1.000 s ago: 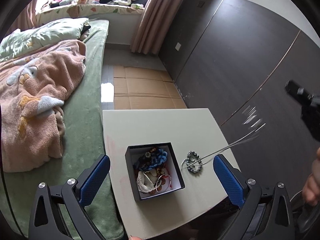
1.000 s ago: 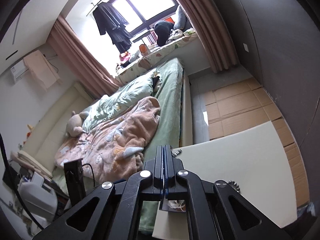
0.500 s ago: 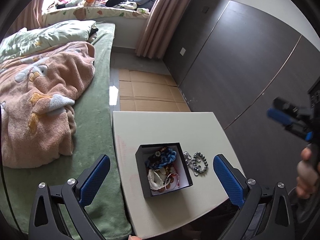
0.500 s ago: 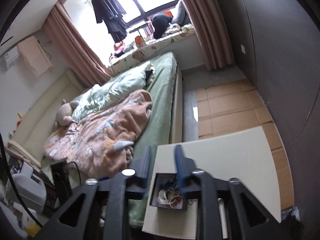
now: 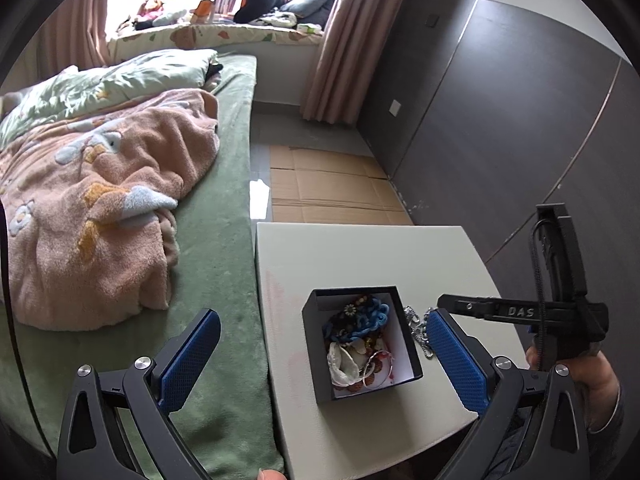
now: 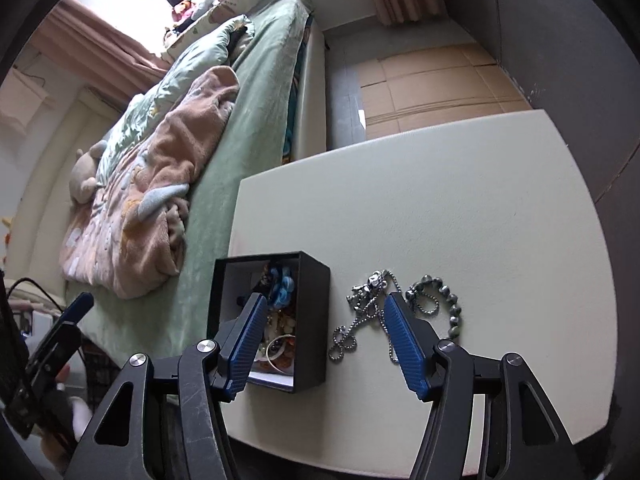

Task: Organize jewelry
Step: 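Grasp the second silver chain on the table with the right tool, then lift the chain high over the box and release it inside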

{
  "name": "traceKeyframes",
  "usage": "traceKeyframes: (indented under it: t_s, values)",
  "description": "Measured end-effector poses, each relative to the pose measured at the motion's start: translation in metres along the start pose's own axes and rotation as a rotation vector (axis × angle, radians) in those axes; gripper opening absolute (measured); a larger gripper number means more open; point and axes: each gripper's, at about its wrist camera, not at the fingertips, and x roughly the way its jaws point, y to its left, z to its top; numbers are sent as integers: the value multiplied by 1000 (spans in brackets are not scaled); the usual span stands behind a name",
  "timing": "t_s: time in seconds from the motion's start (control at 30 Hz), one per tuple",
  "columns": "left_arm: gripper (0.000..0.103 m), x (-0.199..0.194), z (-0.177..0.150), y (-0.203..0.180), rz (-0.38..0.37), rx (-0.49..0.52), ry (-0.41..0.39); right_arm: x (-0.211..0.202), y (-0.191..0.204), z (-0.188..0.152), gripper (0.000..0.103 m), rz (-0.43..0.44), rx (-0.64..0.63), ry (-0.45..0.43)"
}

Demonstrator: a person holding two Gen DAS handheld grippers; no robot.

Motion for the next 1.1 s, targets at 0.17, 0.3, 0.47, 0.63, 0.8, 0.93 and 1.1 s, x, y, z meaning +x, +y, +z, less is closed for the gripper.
traceKeyframes:
  t_s: [0.17, 0.3, 0.47, 0.63, 0.8, 0.93, 1.1]
  values:
    - [103, 8, -8, 2, -6, -30, 4, 33, -15, -4, 48, -16, 29, 40]
    - [103, 13, -14, 8, -37, -74, 6, 63, -26, -9, 38, -51, 44, 105]
    - [103, 19, -17, 17, -72, -130, 17, 81, -25, -10, 37, -86, 5, 112]
    - [103, 23, -17, 23, -60, -147, 23, 84, -17, -6, 37, -153, -46, 87]
    - [103, 26, -18, 24, -56, -155, 23, 88, -10, -1, 28, -194, -99, 76]
    - [103, 27, -20, 23, -53, -146, 31, 90, -12, -1, 13, -158, -104, 108]
    - [103, 26, -21, 24, -67, -159, 31, 85, -12, -7, 12, -166, -125, 104]
